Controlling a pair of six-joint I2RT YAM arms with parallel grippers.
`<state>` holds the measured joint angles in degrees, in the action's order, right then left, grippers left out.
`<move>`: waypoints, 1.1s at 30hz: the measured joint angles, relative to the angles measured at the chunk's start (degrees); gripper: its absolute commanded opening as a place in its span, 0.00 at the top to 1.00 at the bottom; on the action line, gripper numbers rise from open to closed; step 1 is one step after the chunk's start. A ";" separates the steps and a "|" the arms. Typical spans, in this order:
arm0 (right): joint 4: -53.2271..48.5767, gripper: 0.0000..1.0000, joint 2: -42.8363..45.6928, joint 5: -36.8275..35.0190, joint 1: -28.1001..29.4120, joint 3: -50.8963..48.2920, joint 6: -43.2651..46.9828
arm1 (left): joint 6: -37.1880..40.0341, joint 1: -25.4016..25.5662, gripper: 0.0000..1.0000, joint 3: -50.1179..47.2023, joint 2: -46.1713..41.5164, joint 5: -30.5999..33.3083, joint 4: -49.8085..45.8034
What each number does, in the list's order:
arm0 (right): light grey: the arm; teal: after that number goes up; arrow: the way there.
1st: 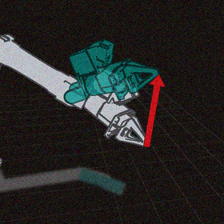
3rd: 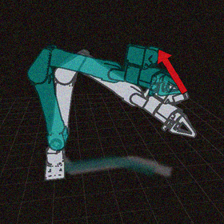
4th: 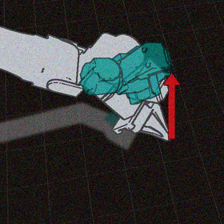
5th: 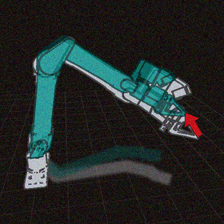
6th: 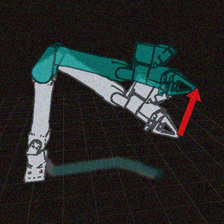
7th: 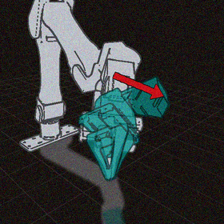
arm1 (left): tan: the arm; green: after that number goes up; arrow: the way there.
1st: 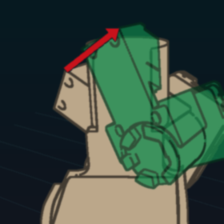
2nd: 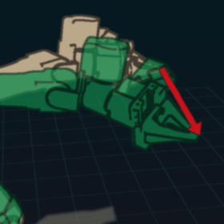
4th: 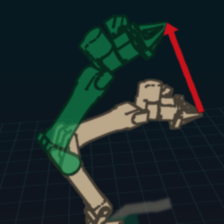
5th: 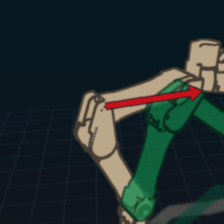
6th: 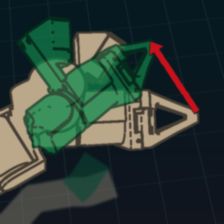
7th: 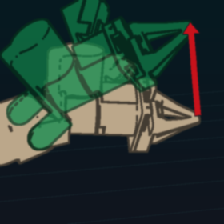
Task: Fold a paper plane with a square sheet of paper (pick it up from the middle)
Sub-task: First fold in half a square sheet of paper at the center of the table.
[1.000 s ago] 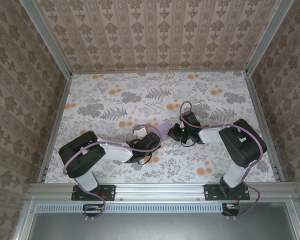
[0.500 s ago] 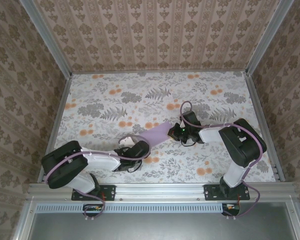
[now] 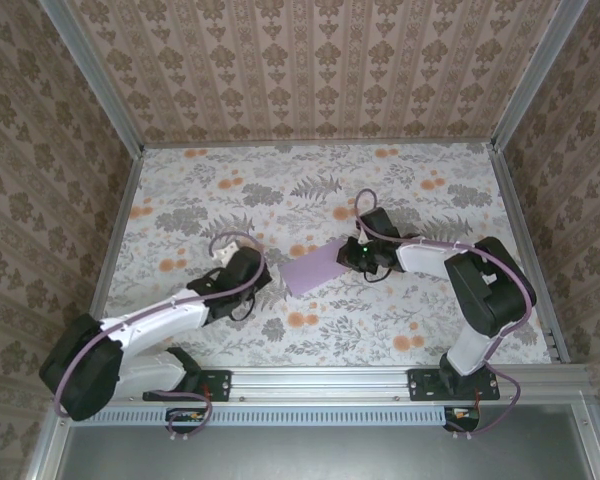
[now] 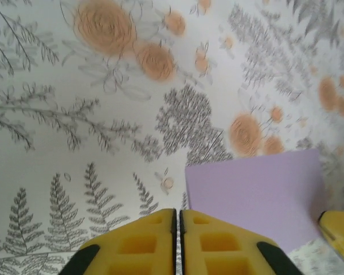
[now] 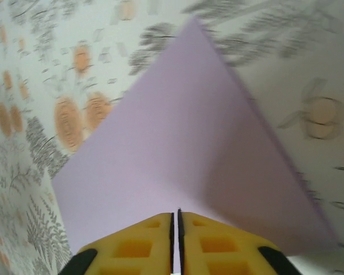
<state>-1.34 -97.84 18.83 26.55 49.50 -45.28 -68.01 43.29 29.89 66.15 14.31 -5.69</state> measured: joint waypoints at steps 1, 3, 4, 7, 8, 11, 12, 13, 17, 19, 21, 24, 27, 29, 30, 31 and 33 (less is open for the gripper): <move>-1.18 0.76 0.02 -0.68 1.16 1.55 0.72 | 1.81 -1.84 0.70 0.63 -0.70 -1.33 -1.20; -3.65 0.73 -0.15 -1.86 3.93 4.85 1.97 | 5.20 -5.01 0.59 1.68 -1.55 -3.76 -3.58; -4.87 0.73 -0.50 -2.25 5.42 6.71 2.38 | 6.78 -6.58 0.56 2.16 -1.86 -4.98 -4.79; -7.56 0.71 -3.65 -3.58 9.35 12.79 3.37 | 10.88 -10.47 0.45 2.91 -2.43 -8.26 -7.52; -8.15 0.71 -4.94 -3.89 10.27 14.43 3.39 | 12.04 -11.65 0.41 3.08 -2.51 -9.29 -8.37; -10.54 0.70 -9.77 -4.50 12.85 19.41 3.54 | 14.78 -14.60 0.33 3.34 -2.54 -12.22 -10.08; -11.52 0.70 -11.58 -4.74 13.55 21.05 3.56 | 15.61 -15.39 0.29 3.43 -2.54 -13.05 -10.71; -12.41 0.70 -13.09 -4.90 14.05 22.34 3.61 | 16.28 -15.96 0.26 3.48 -2.54 -13.73 -11.19; -15.89 0.69 -17.53 -5.16 15.78 25.83 4.63 | 19.06 -16.39 0.15 3.54 -2.54 -15.50 -12.50; -17.35 0.69 -18.60 -5.14 16.41 26.60 5.49 | 20.41 -16.37 0.11 3.80 -2.51 -16.11 -13.00; -18.69 0.70 -18.62 -4.85 16.85 27.41 7.41 | 21.77 -16.39 0.02 4.46 -2.40 -16.61 -13.57; -20.63 0.74 -18.58 -2.97 17.46 27.12 12.24 | 23.43 -16.96 0.00 5.77 -1.64 -17.59 -14.14; -21.38 0.75 -16.87 -0.68 18.10 24.44 18.91 | 24.44 -18.01 0.00 6.75 -0.26 -18.23 -14.29; -22.82 0.72 -14.51 0.33 18.05 21.57 22.73 | 24.83 -18.21 0.00 7.04 0.83 -19.06 -14.23; -23.78 0.69 -13.18 0.90 17.94 20.20 24.24 | 25.00 -18.21 0.00 7.06 1.46 -19.63 -14.19; -24.61 0.66 -12.15 1.09 17.75 19.23 25.14 | 25.16 -18.21 0.00 7.06 1.95 -20.24 -14.19; -25.44 0.58 -9.70 1.27 16.48 17.73 25.53 | 25.22 -18.21 0.00 7.06 2.97 -21.53 -14.03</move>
<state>-26.79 -107.55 20.10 43.03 67.22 -19.75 -42.78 25.08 36.95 69.12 -7.22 -19.73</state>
